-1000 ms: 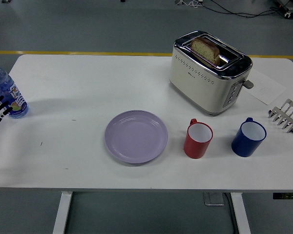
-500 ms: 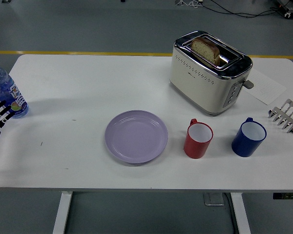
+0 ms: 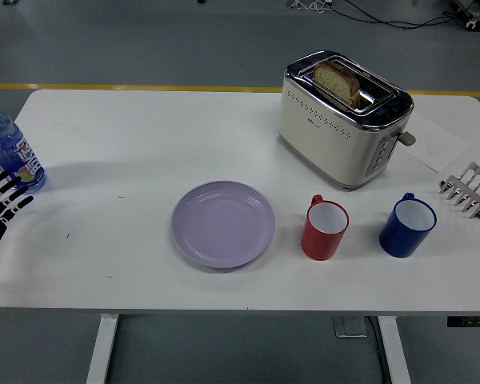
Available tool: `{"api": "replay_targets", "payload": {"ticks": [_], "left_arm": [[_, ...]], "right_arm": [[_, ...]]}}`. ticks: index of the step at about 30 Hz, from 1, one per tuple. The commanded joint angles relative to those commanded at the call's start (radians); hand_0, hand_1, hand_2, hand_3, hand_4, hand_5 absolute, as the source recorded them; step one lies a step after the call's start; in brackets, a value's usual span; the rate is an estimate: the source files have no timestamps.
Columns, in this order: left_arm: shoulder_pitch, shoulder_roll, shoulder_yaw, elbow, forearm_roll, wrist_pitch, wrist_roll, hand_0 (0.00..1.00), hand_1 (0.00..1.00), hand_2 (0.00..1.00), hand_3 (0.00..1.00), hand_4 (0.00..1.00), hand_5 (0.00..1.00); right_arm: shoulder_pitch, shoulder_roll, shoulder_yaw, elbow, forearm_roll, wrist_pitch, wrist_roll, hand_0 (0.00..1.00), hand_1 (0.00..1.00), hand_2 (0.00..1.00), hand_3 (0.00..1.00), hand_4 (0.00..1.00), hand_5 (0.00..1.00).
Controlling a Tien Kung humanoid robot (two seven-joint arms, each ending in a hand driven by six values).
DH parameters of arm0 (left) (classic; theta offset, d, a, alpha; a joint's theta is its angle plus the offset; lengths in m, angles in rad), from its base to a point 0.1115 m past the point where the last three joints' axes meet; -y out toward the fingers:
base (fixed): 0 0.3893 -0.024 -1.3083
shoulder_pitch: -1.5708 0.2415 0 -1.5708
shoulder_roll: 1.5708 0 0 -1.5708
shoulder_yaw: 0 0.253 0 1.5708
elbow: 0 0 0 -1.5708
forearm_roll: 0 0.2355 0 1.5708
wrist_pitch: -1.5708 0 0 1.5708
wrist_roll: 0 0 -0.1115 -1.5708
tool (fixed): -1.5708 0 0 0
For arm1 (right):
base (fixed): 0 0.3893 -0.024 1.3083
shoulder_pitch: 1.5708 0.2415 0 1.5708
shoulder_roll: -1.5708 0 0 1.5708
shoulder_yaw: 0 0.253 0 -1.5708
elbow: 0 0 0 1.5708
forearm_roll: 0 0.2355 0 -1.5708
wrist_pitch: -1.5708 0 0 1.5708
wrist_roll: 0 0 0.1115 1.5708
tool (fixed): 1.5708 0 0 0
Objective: Push plate across desktop
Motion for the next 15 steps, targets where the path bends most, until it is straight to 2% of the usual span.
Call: {"api": "replay_targets", "payload": {"ticks": [8, 15], "left_arm": [[0.000, -0.013, -0.028, -0.051, 0.034, 0.031, 0.024, 0.630, 0.667, 0.658, 0.634, 0.493, 0.998], [-0.002, -0.017, -0.044, -0.056, 0.041, 0.034, 0.026, 0.629, 0.666, 0.661, 0.637, 0.493, 0.998]], "right_arm": [[0.001, 0.002, -0.001, 0.000, 0.007, -0.002, -0.001, 0.638, 0.621, 0.657, 0.586, 0.376, 0.177], [0.006, 0.001, 0.000, 0.000, 0.006, -0.003, 0.001, 0.639, 0.620, 0.657, 0.586, 0.377, 0.177]]}}
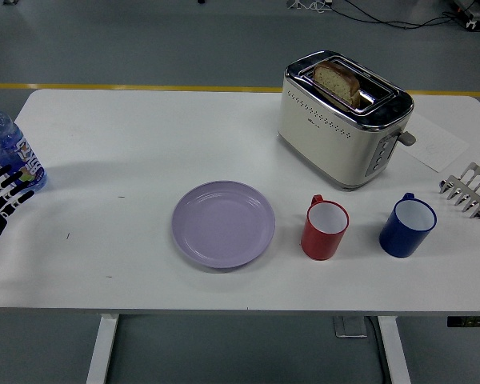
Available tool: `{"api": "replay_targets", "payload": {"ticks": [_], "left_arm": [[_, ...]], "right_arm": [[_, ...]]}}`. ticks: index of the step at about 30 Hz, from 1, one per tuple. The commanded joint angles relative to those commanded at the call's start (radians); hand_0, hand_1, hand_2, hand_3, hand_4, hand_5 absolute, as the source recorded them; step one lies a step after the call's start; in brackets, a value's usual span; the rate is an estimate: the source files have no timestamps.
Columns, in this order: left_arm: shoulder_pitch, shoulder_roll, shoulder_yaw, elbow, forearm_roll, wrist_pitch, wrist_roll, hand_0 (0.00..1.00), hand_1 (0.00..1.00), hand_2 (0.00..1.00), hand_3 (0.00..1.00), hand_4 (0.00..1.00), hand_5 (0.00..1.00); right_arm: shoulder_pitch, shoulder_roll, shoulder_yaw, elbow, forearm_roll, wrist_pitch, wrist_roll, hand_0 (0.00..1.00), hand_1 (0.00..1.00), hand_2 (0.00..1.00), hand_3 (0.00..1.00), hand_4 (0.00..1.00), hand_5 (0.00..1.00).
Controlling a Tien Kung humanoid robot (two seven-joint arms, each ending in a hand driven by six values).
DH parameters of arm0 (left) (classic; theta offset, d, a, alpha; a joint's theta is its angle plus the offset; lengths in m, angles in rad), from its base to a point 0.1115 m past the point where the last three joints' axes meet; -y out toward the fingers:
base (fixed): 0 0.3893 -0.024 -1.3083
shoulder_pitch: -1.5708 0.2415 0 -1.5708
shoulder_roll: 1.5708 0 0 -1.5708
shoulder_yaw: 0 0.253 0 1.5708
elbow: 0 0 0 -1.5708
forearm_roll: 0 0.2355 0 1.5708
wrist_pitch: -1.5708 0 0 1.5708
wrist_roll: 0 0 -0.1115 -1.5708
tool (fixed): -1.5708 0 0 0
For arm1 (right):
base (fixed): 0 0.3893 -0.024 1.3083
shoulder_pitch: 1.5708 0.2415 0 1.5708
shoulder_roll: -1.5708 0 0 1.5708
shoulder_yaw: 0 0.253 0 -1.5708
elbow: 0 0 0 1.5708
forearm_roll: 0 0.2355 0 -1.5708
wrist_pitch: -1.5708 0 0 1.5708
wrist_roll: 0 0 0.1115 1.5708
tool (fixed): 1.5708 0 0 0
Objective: Push plate across desktop
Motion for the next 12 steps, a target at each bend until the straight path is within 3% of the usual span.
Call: {"api": "replay_targets", "payload": {"ticks": [12], "left_arm": [[0.011, -0.003, -0.020, -0.012, 0.000, -0.001, -0.015, 0.627, 0.668, 0.663, 0.639, 0.495, 0.990]], "right_arm": [[0.007, -0.001, 0.017, 0.000, -0.027, 0.000, 0.002, 0.639, 0.620, 0.658, 0.586, 0.376, 0.177]]}}
